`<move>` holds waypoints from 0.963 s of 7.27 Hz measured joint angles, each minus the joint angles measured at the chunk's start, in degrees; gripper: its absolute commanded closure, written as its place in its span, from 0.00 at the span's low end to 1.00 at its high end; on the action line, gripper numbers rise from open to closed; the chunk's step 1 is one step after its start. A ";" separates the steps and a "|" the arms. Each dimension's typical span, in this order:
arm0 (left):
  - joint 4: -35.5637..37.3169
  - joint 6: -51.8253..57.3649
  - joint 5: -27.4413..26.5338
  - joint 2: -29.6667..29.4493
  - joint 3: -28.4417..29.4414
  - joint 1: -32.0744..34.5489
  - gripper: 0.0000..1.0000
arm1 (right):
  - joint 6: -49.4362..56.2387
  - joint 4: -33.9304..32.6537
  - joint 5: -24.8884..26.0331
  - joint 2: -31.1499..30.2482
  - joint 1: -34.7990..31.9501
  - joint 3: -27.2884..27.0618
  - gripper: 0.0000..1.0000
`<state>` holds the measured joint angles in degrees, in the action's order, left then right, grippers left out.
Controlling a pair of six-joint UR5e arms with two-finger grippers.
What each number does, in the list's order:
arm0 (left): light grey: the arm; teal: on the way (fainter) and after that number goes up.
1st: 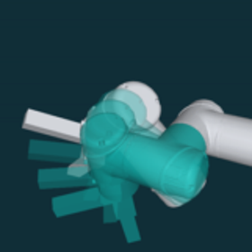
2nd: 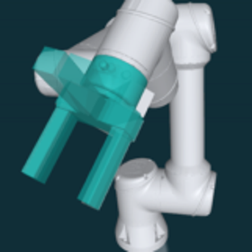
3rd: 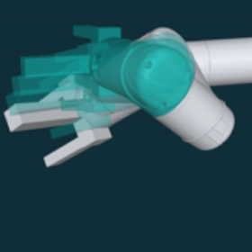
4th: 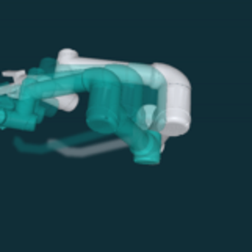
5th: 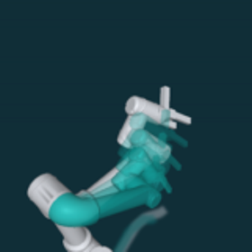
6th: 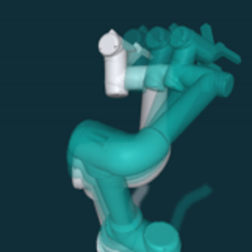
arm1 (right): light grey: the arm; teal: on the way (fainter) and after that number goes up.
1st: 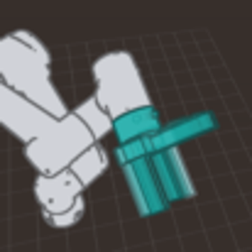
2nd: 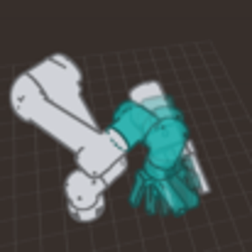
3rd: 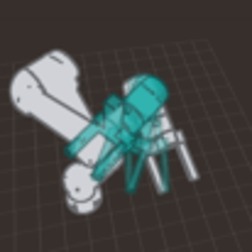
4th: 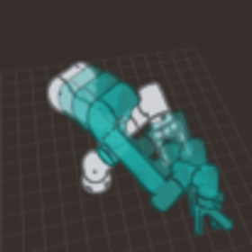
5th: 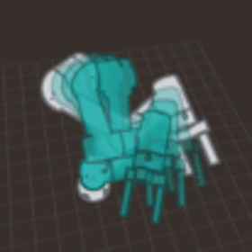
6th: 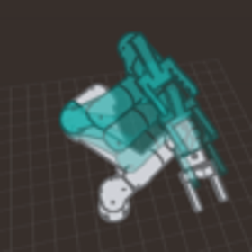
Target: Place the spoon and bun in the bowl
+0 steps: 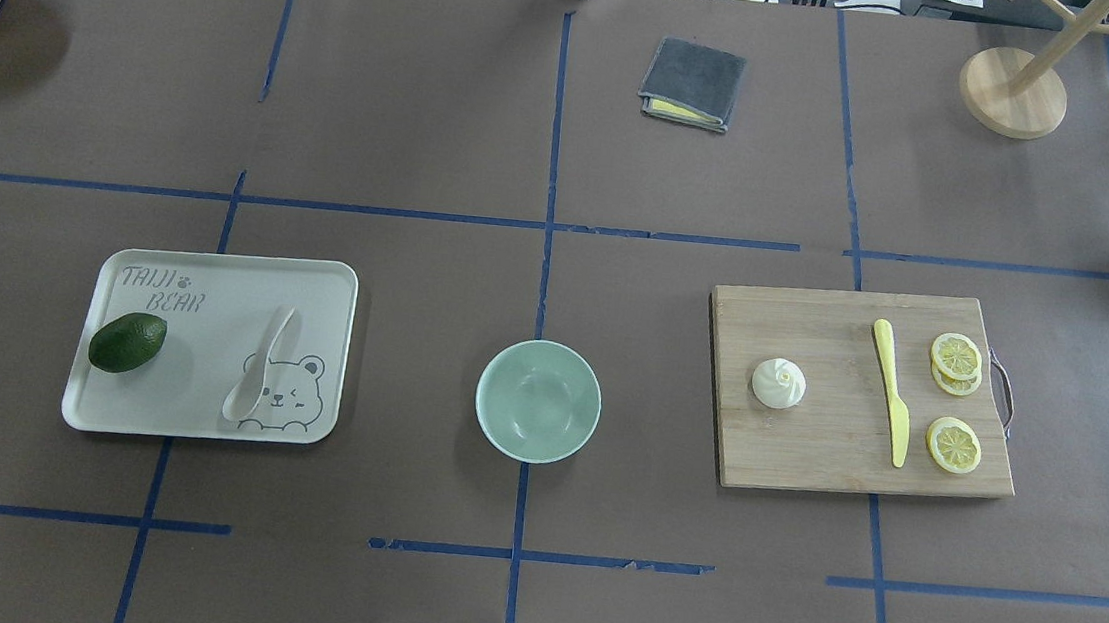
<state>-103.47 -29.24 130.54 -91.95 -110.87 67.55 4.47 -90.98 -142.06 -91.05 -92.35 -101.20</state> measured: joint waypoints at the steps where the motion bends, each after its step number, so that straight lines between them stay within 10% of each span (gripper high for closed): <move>1: -1.87 -7.45 -3.76 -1.30 -0.90 -5.55 0.01 | -1.08 0.07 -0.19 0.15 0.09 -0.32 0.00; 7: -4.13 -34.22 -21.78 -11.13 4.26 -28.93 0.11 | -25.04 8.90 -0.25 0.36 7.30 -3.49 0.00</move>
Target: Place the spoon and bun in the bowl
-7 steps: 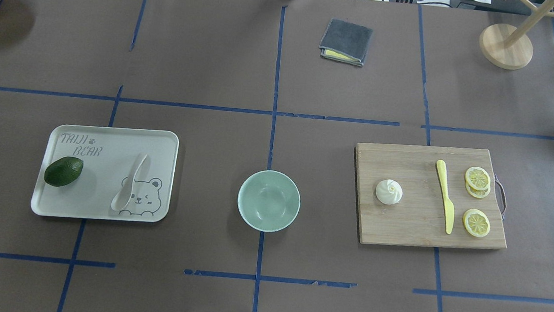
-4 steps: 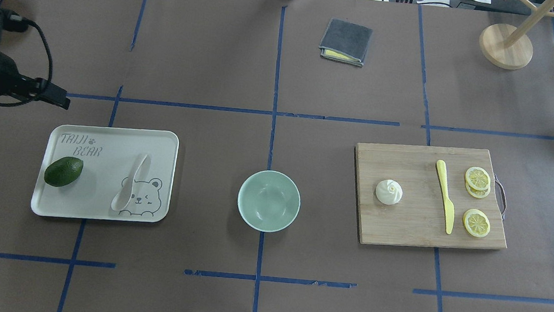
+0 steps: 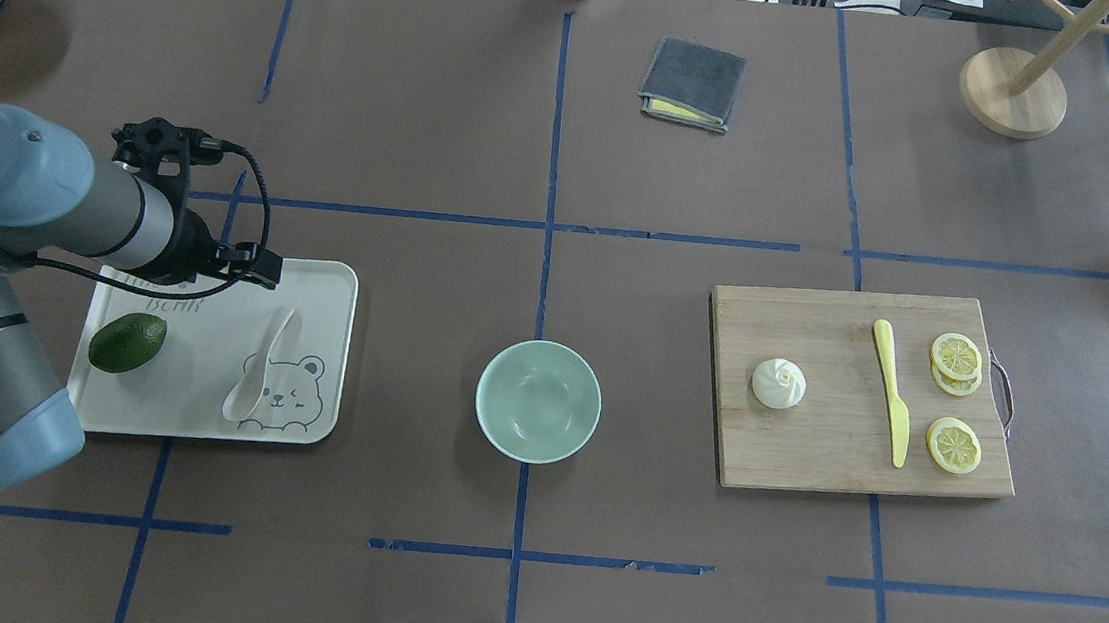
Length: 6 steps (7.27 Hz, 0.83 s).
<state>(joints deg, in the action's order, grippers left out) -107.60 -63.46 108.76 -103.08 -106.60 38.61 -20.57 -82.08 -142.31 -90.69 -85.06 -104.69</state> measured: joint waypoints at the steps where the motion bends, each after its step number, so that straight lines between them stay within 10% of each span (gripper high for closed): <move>1: 0.00 -1.38 -1.45 -0.80 1.17 -1.92 0.15 | -2.68 0.40 -0.02 0.04 1.41 -1.28 0.00; 6: 0.02 -4.29 -5.50 -1.28 3.53 -7.28 0.34 | -13.75 0.69 0.60 0.75 7.80 -5.49 0.00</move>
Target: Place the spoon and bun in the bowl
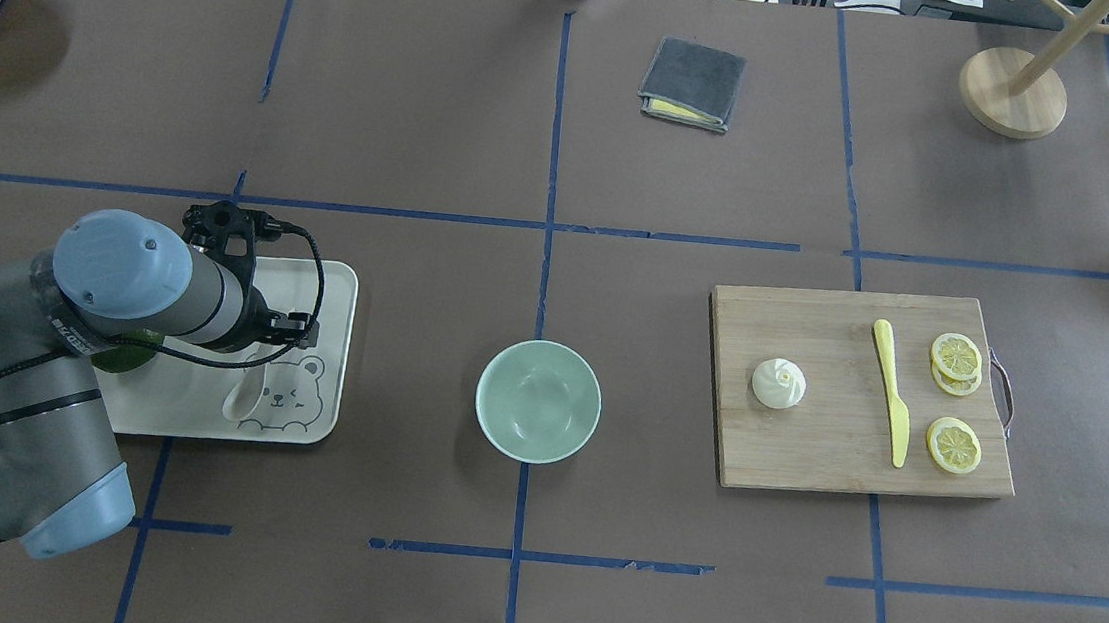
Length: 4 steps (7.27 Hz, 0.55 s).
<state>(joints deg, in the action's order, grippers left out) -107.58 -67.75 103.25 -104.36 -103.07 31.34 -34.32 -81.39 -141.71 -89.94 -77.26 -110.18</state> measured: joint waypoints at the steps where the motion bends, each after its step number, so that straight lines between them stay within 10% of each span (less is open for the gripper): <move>1: 0.00 -0.12 -0.15 0.11 0.03 -0.17 0.41 | -1.37 0.00 0.25 0.39 1.02 -0.41 0.00; 4: 0.01 -0.19 -0.24 0.30 0.01 -0.30 0.87 | -5.60 0.00 2.07 1.27 4.47 -2.08 0.00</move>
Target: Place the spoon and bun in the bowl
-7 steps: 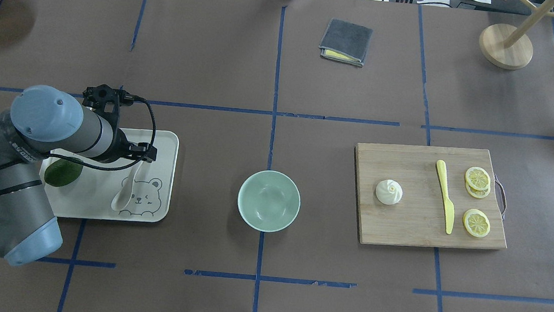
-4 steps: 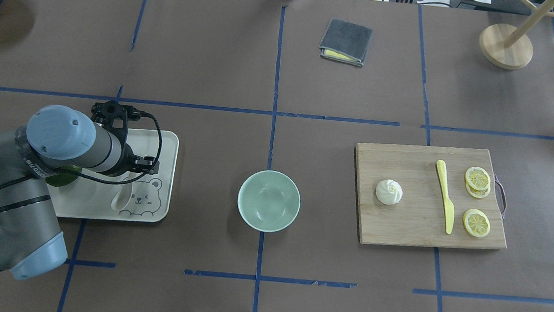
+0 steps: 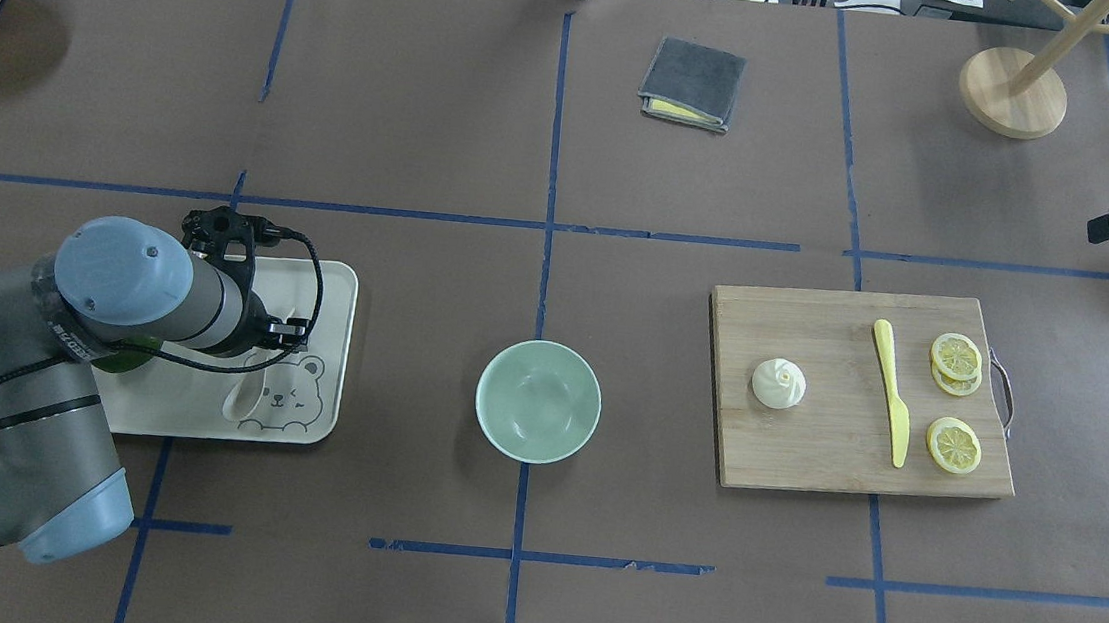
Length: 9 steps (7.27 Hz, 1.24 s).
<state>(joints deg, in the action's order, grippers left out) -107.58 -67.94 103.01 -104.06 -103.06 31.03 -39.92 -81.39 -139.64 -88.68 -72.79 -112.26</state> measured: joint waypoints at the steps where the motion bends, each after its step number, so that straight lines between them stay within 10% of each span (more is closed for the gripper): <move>1: 0.00 0.00 0.00 0.04 -0.08 0.00 1.00 | -1.67 0.00 1.20 0.07 1.46 -0.81 0.00; 9: 0.64 -0.62 0.58 0.16 -5.96 4.00 1.00 | -22.95 3.79 16.38 7.80 23.39 -2.31 0.00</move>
<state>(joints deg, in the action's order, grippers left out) -106.93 -68.56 103.59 -103.90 -109.02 35.03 -62.87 -77.59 -123.26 -80.87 -49.40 -114.57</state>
